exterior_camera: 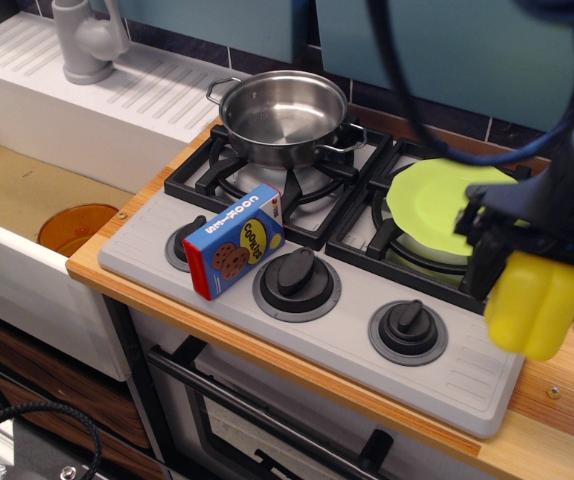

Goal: Put yellowpepper on plate and cookiebox in pot or pan on stove

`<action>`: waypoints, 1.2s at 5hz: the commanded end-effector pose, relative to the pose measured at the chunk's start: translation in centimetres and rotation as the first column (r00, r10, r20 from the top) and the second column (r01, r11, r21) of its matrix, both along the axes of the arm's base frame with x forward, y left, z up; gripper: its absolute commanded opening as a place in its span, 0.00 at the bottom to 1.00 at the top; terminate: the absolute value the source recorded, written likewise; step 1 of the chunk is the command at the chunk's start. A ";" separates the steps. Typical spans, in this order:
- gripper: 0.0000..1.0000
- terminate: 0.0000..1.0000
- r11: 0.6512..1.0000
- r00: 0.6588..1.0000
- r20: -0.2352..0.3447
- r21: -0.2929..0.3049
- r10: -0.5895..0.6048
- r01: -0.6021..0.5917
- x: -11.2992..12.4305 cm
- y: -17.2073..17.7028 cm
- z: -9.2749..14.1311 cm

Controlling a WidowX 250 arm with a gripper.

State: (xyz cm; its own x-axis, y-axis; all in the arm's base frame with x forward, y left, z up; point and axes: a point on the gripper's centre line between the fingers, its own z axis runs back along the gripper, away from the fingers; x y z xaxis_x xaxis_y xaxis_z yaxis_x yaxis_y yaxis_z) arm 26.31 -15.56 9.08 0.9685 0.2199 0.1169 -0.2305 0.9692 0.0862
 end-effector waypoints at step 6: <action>0.00 0.00 0.986 0.981 0.142 -0.081 -0.132 0.144 13.6 6.2 0.3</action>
